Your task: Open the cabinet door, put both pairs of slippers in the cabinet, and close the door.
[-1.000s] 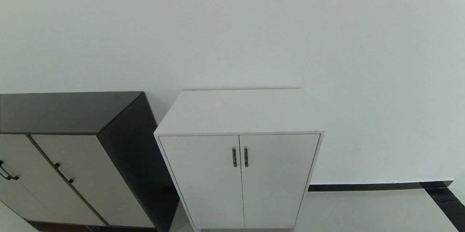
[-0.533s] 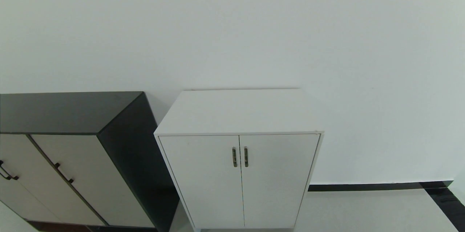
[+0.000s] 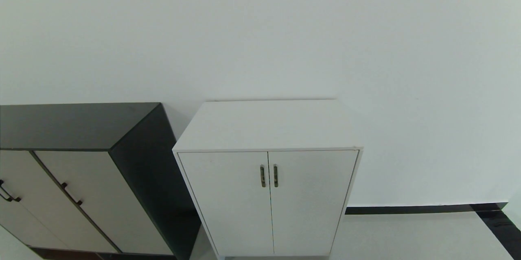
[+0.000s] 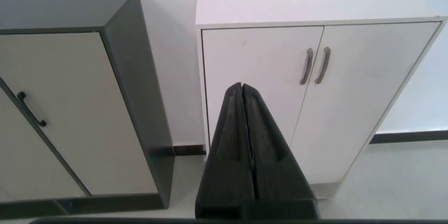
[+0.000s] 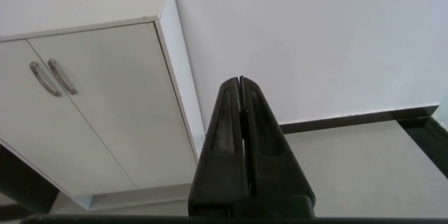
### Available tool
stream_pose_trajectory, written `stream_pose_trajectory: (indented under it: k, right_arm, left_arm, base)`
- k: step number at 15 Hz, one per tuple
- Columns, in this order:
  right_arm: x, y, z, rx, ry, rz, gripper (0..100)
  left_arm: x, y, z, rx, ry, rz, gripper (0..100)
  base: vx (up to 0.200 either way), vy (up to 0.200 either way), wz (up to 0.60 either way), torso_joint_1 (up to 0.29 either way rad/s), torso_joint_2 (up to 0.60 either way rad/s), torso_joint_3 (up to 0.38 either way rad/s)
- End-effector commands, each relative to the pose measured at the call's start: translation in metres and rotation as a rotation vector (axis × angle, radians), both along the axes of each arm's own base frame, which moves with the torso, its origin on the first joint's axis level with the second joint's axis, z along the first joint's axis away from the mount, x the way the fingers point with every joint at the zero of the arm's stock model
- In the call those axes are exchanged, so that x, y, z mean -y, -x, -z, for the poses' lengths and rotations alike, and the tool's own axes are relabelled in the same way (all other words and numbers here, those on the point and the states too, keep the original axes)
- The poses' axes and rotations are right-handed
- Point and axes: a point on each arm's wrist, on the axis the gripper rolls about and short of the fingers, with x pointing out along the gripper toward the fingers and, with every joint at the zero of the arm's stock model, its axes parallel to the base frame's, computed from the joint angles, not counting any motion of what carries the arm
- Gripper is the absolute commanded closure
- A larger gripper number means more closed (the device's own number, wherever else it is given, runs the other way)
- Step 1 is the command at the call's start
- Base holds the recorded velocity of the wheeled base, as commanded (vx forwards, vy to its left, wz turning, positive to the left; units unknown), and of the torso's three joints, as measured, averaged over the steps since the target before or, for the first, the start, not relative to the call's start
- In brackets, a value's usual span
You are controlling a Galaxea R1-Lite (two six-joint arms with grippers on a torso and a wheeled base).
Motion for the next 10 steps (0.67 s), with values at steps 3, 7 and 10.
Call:
stream_pose_trajectory:
  k: [3, 7, 10]
  right_arm:
    - [0.0, 0.0004, 0.0001, 0.008, -0.01, -0.001, 100]
    - [0.0, 0.0004, 0.0001, 0.008, -0.007, -0.003, 100]
    - [0.0, 0.0005, 0.0001, 0.009, -0.007, -0.003, 100]
  left_arm:
    - [0.0, 0.0, 0.0, 0.0, 0.0, 0.0, 100]
    - [0.0, 0.0, 0.0, 0.0, -0.003, -0.001, 100]
    - [0.0, 0.0, 0.0, 0.0, -0.002, -0.001, 100]
  base:
    - [0.0, 0.0, 0.0, 0.0, 0.0, 0.0]
    - [0.0, 0.0, 0.0, 0.0, 0.0, 0.0]
    - [0.0, 0.0, 0.0, 0.0, 0.0, 0.0]
